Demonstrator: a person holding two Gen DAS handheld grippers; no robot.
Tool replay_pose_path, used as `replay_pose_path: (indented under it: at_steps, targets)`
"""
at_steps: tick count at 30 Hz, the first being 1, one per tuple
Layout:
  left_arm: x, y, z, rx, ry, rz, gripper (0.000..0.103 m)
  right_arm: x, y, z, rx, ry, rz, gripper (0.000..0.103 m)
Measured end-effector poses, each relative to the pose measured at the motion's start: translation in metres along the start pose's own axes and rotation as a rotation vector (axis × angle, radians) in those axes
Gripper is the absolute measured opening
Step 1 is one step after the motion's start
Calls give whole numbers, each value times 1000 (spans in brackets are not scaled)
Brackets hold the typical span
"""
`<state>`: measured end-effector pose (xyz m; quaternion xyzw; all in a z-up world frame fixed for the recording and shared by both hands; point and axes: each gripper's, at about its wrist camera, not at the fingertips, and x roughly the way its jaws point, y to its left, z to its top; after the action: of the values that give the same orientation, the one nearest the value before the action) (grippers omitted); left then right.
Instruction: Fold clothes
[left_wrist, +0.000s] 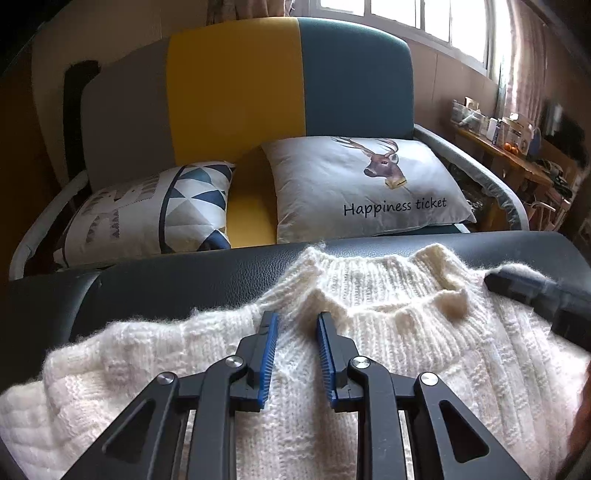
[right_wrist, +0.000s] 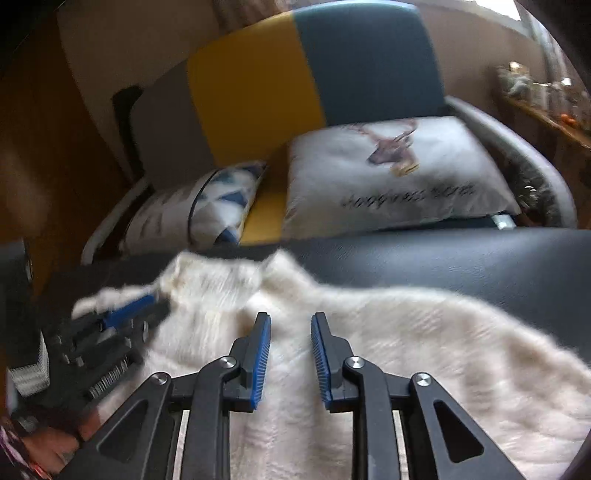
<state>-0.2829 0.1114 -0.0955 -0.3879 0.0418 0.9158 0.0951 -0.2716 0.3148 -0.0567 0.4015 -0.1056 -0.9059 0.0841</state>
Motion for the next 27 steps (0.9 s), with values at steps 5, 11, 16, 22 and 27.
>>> replay_pose_path:
  at_steps: [5, 11, 16, 22, 27]
  targets:
    - [0, 6, -1, -25, -4, -30, 23, 22, 19, 24, -105, 124, -1, 27]
    - [1, 14, -1, -67, -5, -77, 23, 47, 33, 29, -230, 169, -52, 12]
    - [1, 17, -1, -79, -8, -92, 23, 32, 38, 39, -241, 102, -45, 4]
    - [2, 20, -1, -88, -9, -106, 23, 55, 43, 25, -264, 131, -72, 4]
    - [2, 23, -2, -100, -12, -120, 23, 43, 40, 29, -194, 104, -124, 22]
